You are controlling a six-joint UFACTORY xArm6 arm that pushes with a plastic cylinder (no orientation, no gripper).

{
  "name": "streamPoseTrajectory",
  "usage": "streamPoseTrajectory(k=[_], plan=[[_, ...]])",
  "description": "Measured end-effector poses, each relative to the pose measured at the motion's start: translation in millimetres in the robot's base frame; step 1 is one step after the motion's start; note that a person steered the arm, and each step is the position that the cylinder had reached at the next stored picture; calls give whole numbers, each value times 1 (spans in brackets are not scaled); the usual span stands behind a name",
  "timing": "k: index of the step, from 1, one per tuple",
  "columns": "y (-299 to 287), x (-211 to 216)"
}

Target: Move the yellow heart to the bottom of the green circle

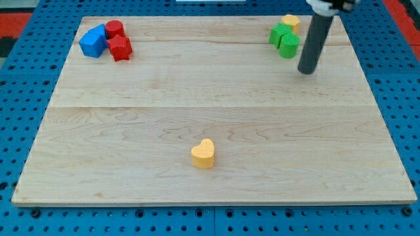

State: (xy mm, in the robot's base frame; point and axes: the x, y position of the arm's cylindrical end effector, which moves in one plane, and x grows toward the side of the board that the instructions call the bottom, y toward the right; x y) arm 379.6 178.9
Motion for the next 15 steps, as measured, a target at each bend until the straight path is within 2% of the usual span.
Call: streamPoseTrajectory(k=[1,2,3,4,6,10,13,14,15], plan=[[-13,82],[-55,159],[-142,188],[-207,178],[-221,128],[-281,-15],[-277,-103],[-225,-104],[-217,-78]])
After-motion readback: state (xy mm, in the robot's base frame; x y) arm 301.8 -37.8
